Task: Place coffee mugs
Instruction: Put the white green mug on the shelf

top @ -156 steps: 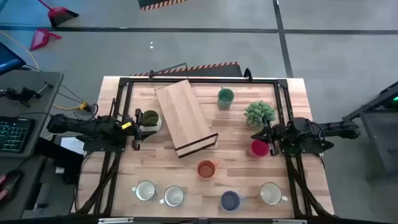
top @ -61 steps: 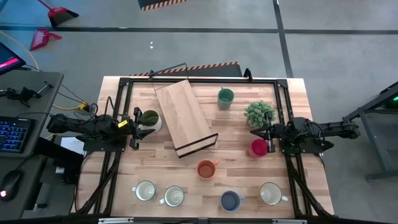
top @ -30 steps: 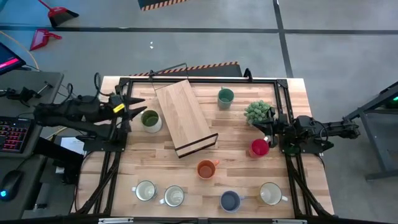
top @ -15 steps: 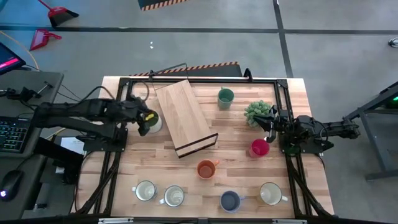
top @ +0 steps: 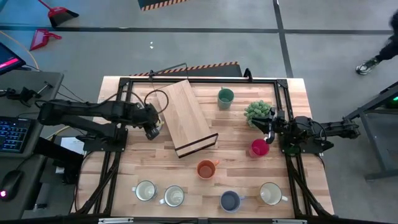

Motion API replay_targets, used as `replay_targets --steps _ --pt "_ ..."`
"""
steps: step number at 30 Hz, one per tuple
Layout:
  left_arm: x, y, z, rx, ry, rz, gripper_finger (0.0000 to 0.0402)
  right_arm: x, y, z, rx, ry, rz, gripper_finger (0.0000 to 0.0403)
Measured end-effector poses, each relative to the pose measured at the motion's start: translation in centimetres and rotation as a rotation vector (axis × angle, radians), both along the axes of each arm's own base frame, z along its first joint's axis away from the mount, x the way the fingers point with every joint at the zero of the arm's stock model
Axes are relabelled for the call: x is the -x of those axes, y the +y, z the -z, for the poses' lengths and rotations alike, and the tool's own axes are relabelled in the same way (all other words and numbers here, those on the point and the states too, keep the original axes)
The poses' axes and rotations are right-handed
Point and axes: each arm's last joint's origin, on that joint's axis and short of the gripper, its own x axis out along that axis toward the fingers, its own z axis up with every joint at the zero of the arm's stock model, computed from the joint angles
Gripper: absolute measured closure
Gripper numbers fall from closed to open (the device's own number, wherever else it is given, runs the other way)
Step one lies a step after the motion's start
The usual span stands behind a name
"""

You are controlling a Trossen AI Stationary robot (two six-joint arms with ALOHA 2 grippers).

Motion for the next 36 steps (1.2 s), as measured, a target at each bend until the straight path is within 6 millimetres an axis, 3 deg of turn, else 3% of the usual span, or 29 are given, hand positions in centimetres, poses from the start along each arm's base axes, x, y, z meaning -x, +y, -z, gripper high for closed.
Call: replay_targets --steps 21,31,36 --pt "-4.2 0.3 6.4 0.004 0.323 -0.128 0.0242 -0.1 0.3 0.0 -0.019 -0.006 -0.109 0.0345" --pt "-5.0 0.3 7.9 0.01 0.364 -0.127 0.0244 -0.1 0.4 0.0 -0.017 -0.007 -0.143 0.0345" --pt "-5.0 0.3 7.9 0.014 0.365 -0.125 0.0274 -0.1 0.4 0.0 -0.016 -0.007 -0.156 0.0345"
